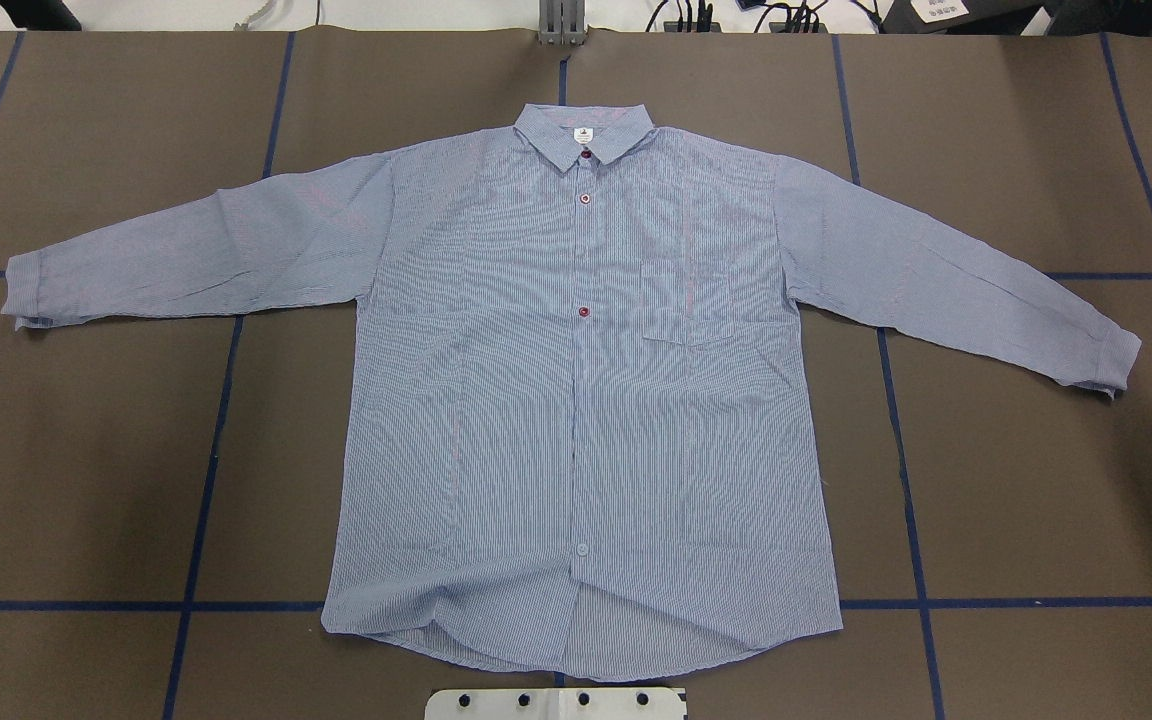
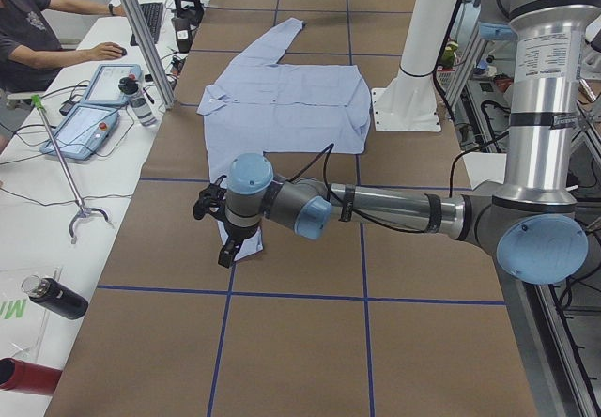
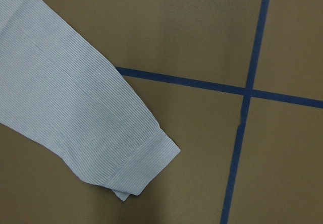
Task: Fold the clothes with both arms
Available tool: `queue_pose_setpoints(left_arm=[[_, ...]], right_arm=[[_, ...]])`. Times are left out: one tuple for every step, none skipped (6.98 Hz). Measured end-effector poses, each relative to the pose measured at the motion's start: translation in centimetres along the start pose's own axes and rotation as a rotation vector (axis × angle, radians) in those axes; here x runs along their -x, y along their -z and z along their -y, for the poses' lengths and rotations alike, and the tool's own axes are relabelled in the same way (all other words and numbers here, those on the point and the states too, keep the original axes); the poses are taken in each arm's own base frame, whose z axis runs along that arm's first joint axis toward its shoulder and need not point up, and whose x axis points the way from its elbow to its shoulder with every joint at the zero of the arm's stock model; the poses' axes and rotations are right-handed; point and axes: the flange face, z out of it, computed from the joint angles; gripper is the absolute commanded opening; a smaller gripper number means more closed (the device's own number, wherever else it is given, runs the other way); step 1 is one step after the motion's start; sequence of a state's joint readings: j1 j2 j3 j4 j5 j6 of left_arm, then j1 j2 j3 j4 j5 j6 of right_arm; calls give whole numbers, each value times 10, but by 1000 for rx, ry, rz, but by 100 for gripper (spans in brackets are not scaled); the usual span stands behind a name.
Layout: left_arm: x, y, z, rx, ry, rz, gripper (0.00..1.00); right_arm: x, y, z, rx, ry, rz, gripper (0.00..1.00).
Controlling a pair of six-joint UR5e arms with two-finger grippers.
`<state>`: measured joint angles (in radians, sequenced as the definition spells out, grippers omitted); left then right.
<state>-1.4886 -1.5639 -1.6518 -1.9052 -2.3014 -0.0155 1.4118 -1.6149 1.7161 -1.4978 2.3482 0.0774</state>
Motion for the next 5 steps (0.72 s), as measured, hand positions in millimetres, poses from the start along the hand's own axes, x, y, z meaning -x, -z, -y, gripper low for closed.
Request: queue_pose_setpoints(left_arm=[[2,-4,-2,9,5,-1,100],[2,-7,-2,16,6,0,100],[-1,-10,-3,22,3,-3,100],[-2,-11,-4,23,1,-6,100],[-3,-12,-6,24,1,-11,100]], right_arm=[[-4,-2,-5,4,-4,-17,100],[-7,-5,-11,10,-8,-14,100],[-8,-8,-16,15,-14,-2,100],[-4,-11,-16,22,-9,11,100],[7,-18,-14,34,9,28,100]])
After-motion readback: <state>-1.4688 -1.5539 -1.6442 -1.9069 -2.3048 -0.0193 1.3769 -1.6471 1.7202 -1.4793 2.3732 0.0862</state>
